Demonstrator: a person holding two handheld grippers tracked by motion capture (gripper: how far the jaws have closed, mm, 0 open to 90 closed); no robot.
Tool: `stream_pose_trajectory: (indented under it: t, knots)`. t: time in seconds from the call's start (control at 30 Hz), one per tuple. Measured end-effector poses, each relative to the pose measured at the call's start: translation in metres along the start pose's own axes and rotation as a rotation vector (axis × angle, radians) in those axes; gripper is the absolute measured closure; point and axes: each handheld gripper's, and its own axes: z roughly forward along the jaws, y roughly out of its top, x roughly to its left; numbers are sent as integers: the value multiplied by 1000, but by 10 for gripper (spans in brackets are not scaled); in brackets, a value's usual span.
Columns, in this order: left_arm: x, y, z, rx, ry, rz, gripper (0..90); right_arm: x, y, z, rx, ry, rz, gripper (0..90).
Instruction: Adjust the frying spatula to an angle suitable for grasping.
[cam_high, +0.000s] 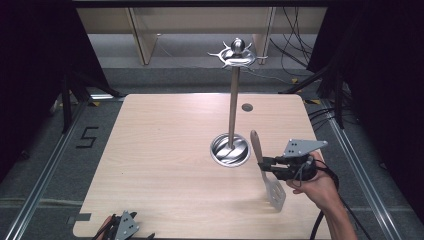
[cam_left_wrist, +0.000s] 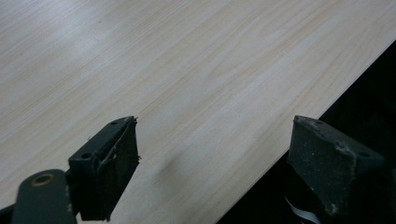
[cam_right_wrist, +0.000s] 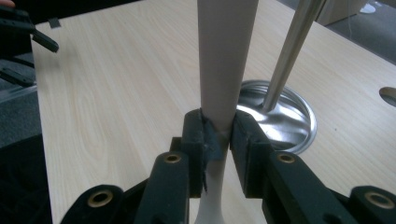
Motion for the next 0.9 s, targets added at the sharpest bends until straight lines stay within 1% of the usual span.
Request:
stream_pose_trajectory:
  t: [0.03,0.07,0.1,0.13,0.17,0.2,0.23,0.27,0.3,0.33,0.37,0.4,0.43,0.47,0.5,0.53,0.57,0.6,0.63,0.73,0.77,0.8,0.83,0.87,0.9]
  knots:
    - [0,0,0,4,2,9,152,-1,1,-1,-10,-3,1,767]
    - [1,0,0,1,1,15,151,-3,1,0,-28,1,-14,766]
    - [-3,-1,1,-16,0,-39,151,-2,2,-1,-32,-2,-6,766]
    - [-4,-1,1,-15,9,-55,151,-2,3,-2,-36,-1,-3,766]
    - [-4,-1,1,-15,9,-55,151,-2,3,-2,-48,1,1,766]
    - [0,0,1,-4,0,1,151,-3,3,-1,-73,-11,-1,767]
    - [0,0,1,-4,0,1,152,-4,4,-2,-65,-1,-1,766]
    - [0,0,0,1,-1,-1,152,-4,4,-2,-65,-1,-1,766]
    - [0,1,0,-8,10,10,152,-4,6,-3,-80,2,2,766]
    - [0,1,0,-8,10,10,151,-4,6,-3,-80,2,2,766]
    - [1,1,0,0,10,17,151,-3,6,-3,-89,3,16,766]
    - [0,0,0,1,-1,4,151,-4,8,-5,-96,1,23,766]
    - [1,1,-1,1,-1,20,152,-5,9,-5,-113,-6,12,766]
    - [1,1,0,1,2,16,151,-6,11,-6,-113,-8,6,766]
    - [1,0,0,1,1,10,151,-4,12,-6,-125,-9,26,766]
    - [1,0,0,1,1,10,151,-4,12,-6,-125,-9,26,766]
    - [0,0,0,-2,0,-1,151,-5,16,-8,-125,-8,17,766]
    - [0,0,0,-4,0,-3,151,-5,18,-7,-139,-14,16,766]
    - [0,0,0,-4,0,-3,152,-5,20,-7,-140,-14,11,766]
    - [-1,0,0,-7,-3,-14,152,-6,23,-7,-144,-20,14,766]
    - [0,0,0,-1,0,5,152,-6,24,-7,-151,-25,22,766]
    - [-1,0,0,-6,-1,-10,152,-7,26,-7,-148,-17,19,766]
    - [1,0,-1,4,-2,20,151,-9,30,-8,-153,-28,11,766]
    - [1,0,-1,4,-2,20,152,-9,30,-8,-153,-28,11,766]
    - [-1,0,0,-6,-1,-11,151,-9,33,-7,-184,-55,23,766]
